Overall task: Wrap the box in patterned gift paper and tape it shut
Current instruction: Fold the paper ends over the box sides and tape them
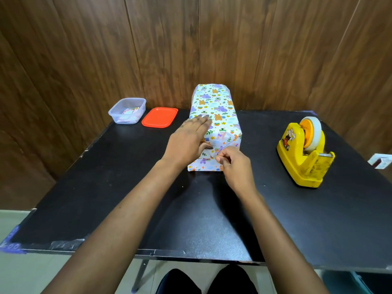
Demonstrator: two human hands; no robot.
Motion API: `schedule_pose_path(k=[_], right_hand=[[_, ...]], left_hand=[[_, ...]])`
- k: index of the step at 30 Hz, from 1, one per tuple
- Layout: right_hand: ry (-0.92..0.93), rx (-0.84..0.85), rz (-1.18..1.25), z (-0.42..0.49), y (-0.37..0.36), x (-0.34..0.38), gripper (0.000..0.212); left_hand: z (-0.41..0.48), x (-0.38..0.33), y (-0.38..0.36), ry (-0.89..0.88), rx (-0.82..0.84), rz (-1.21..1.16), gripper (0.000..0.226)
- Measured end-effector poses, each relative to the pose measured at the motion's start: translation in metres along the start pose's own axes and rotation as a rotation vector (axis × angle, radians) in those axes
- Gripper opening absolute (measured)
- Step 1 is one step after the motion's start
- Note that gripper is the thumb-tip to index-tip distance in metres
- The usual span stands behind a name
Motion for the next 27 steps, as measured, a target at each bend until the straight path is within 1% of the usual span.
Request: schedule_pose_path(k=[4,7,11,13,15,17,21,23,25,27], right_hand=[[0.115,-0.080,-0.167,0.004,-0.004,0.006,0.009],[0.110,-0.146,-0.244,0.005,-0.008,0.008,0.013],[-0.036,-0.211,-0.260,0.006,-0.012,0.005,0.019],[-0.141,-0.256,-0.177,0.006,-0.007,0.001,0.026],[-0.231,-0.289,-0.094,0.007,0.002,-0.006,0.039],[-0.293,-0.284,-0.057,0.007,0.009,-0.015,0.045],[-0.323,-0.258,0.003,0.005,0.014,-0.034,0.045],[-0.327,-0.225,-0.039,0.006,0.019,-0.037,0.047],[-0.332,-0.185,-0.132,0.008,0.024,-0.034,0.050],[-0.316,-0.158,-0.215,0.012,0.026,-0.028,0.055]], left_hand=[[0.000,0.001,-0.001,-0.012,-0.021,0.011,0.063],[0.000,0.003,-0.003,-0.016,-0.021,0.016,0.063],[0.000,0.002,-0.003,-0.019,-0.017,0.017,0.063],[0.001,0.001,-0.003,-0.022,-0.013,0.018,0.063],[0.000,0.002,-0.002,-0.019,-0.008,0.021,0.063],[0.000,0.003,-0.002,-0.021,-0.006,0.023,0.063],[-0.001,0.002,-0.001,-0.028,-0.002,0.014,0.065],[-0.001,0.001,-0.001,-0.023,-0.005,0.025,0.072],[-0.001,0.000,-0.002,-0.019,-0.006,0.044,0.078],[0.000,-0.001,-0.003,-0.008,-0.030,0.049,0.075]])
Point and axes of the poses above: each hand's wrist, its own z-axis towards the middle knuckle, its own y-axis out of the back of the hand, x = y × z, the point moved 6 cm from there along z, towards the middle knuckle, and after that the axes turned 7 degrees about z, right-handed, at the moved point
